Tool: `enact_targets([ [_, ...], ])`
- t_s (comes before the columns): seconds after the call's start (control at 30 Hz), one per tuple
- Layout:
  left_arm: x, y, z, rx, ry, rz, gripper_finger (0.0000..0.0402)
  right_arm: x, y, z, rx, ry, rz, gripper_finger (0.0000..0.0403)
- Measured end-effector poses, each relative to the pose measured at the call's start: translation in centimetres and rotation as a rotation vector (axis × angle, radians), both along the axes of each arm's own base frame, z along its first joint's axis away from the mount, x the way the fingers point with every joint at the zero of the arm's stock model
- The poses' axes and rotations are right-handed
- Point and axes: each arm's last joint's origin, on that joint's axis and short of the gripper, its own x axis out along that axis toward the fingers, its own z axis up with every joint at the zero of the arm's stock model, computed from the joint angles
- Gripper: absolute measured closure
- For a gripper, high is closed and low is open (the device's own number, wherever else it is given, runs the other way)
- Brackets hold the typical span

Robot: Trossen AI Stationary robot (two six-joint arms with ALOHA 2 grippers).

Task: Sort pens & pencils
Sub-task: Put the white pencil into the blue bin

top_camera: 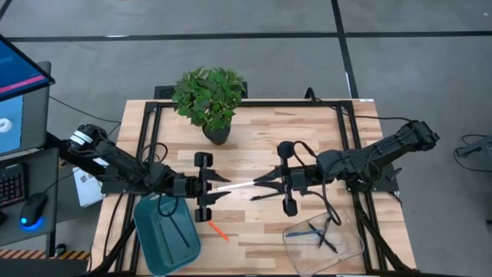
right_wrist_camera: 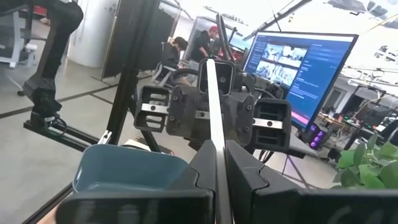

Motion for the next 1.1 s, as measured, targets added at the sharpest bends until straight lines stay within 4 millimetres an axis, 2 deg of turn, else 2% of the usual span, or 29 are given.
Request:
enact_targets([
  [0.33, 0.1, 0.2, 0.0, 0.002, -0.005, -0.008, 0.0285, 0.3, -0.8, 0.0, 0.007, 0.001, 0.011, 0.0368],
  [0.6, 0.3, 0.6, 0.1, 0.014, -0.012, -0.013, 0.0285, 1.5, -1.2, -0.7, 0.018, 0.005, -0.002, 0.0368],
  [0.7, 0.3, 0.7, 0.1, 0.017, -0.013, -0.017, 0.0285, 2.0, -1.3, -1.6, 0.012, 0.042, 0.006, 0.0368],
  [1.1, 0.6, 0.7, -0.4, 0.027, 0.044, 0.014, 0.0285, 2.5, -1.7, -1.6, 0.025, 0.020, 0.026, 0.0368],
])
